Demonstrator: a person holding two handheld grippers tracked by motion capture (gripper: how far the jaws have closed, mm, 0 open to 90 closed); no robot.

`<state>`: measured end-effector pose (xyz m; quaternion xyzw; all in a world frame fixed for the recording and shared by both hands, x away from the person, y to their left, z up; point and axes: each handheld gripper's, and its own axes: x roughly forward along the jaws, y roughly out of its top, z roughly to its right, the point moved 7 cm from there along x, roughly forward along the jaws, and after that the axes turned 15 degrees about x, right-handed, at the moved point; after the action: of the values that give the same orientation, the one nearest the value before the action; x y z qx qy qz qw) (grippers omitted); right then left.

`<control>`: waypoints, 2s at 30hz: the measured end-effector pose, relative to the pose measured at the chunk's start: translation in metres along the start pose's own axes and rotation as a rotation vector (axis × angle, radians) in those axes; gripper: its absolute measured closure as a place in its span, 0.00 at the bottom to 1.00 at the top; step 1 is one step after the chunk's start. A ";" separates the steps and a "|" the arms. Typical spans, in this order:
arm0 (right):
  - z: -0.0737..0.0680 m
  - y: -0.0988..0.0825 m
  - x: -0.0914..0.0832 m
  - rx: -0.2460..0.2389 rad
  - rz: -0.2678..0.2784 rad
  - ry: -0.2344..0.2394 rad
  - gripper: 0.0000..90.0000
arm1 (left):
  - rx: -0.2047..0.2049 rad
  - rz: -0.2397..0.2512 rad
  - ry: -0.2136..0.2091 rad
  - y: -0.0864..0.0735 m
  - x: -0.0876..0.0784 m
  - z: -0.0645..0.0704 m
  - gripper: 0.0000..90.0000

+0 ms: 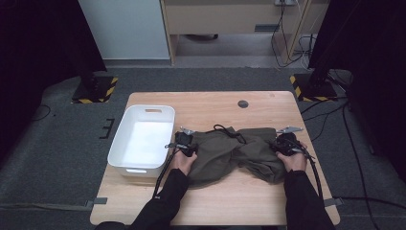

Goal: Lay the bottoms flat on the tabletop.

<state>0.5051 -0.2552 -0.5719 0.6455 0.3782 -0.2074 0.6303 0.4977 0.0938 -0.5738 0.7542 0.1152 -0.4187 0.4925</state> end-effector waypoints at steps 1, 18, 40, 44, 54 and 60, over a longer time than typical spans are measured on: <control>0.000 0.000 0.000 -0.002 -0.003 -0.001 0.89 | 0.008 -0.002 0.006 0.000 0.000 0.001 0.82; -0.017 0.048 -0.059 -0.032 0.324 0.079 1.00 | -0.014 0.325 0.017 0.054 -0.087 -0.013 0.95; -0.031 0.127 -0.081 0.017 0.525 -0.049 0.58 | -0.020 0.540 0.090 0.120 -0.109 -0.051 0.57; -0.042 0.109 -0.090 -0.016 0.490 0.024 0.53 | 0.118 0.509 0.039 0.106 -0.121 -0.025 0.59; -0.068 0.049 -0.097 -0.052 0.386 0.167 0.46 | 0.183 0.415 -0.070 0.038 -0.124 0.012 0.61; -0.072 0.017 -0.095 -0.049 0.329 0.200 0.46 | 0.173 0.364 -0.093 0.007 -0.108 0.022 0.61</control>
<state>0.4434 -0.2057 -0.4814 0.7006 0.3331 -0.0271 0.6305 0.4232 0.0981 -0.4923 0.7820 -0.0822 -0.3652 0.4983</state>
